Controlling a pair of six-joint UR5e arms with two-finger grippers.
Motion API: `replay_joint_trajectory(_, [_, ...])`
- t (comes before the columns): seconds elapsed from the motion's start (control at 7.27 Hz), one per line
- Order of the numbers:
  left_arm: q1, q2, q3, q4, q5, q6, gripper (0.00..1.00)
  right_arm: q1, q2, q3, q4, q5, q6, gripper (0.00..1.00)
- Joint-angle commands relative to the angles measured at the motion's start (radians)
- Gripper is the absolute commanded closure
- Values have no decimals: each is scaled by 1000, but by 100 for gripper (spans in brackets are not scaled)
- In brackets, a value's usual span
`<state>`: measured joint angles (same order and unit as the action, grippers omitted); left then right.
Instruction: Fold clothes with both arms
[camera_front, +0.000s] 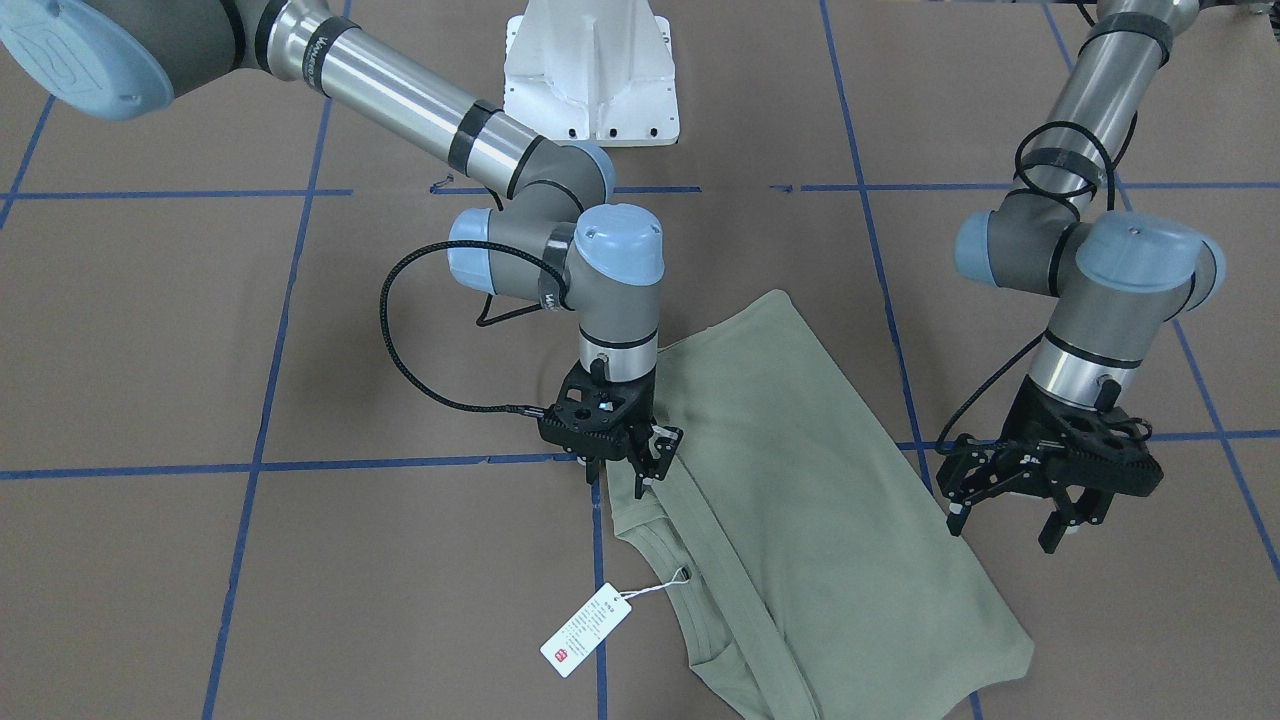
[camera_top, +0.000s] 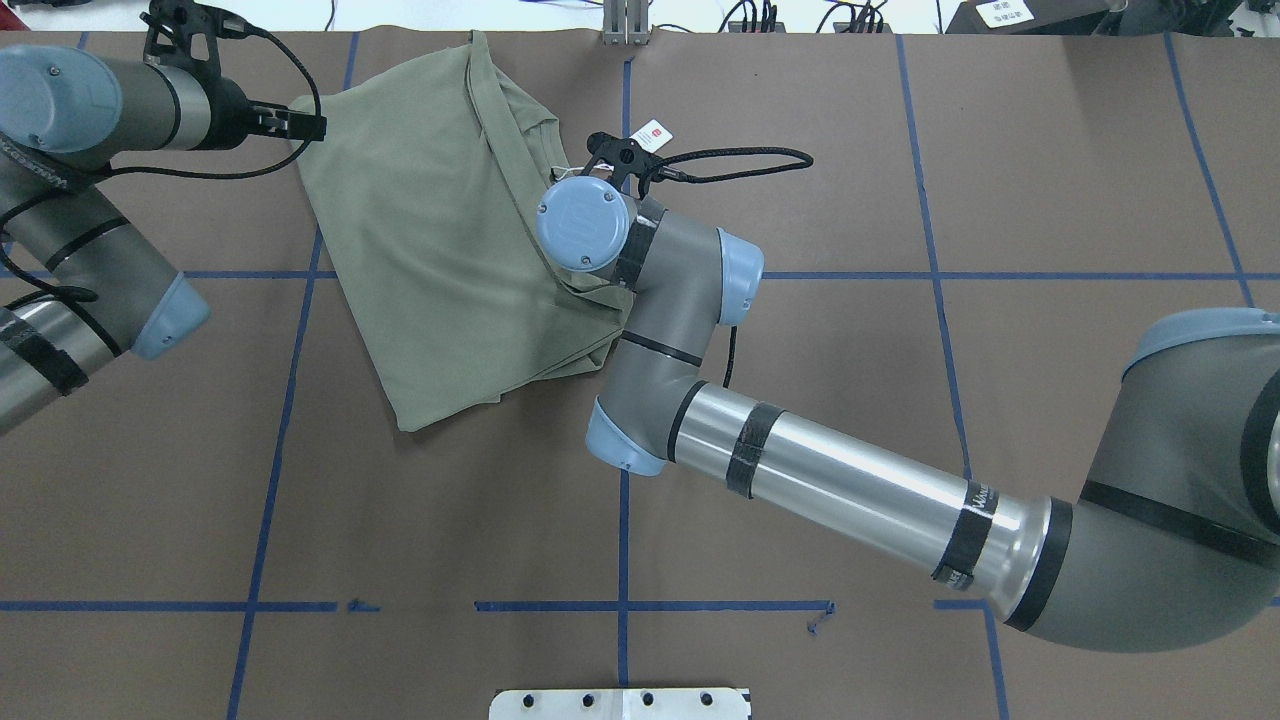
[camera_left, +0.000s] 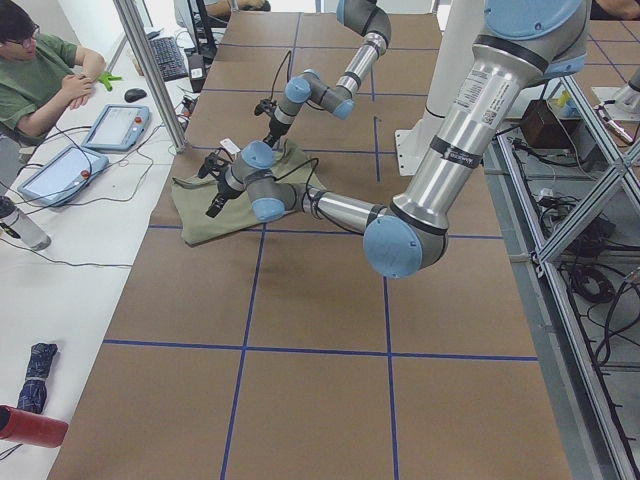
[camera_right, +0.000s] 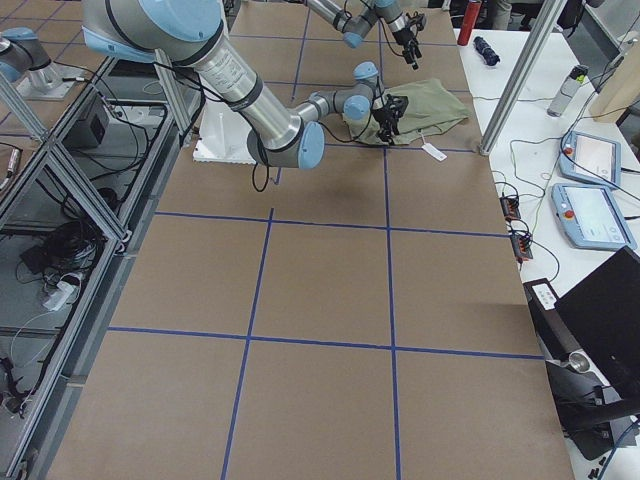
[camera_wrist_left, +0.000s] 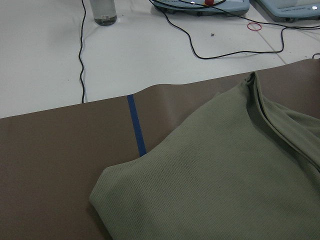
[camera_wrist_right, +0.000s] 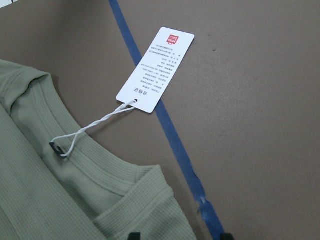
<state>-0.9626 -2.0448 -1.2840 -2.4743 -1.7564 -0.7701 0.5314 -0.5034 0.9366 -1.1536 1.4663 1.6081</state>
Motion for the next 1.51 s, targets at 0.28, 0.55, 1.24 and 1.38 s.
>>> replay_joint_trajectory(0.28, [1, 0, 2, 0, 0, 0, 0, -14, -1, -4, 0, -20, -5, 71])
replay_joint_trajectory(0.55, [1, 0, 2, 0, 0, 0, 0, -14, -3, -4, -2, -20, -5, 100])
replay_joint_trajectory(1.24, [2, -1, -1, -2, 0, 0, 0, -30, -191, 326, -59, -18, -79, 100])
replay_joint_trajectory(1.38, [4, -2, -3, -2, 0, 0, 0, -66, -272, 475, -143, -27, -74, 100])
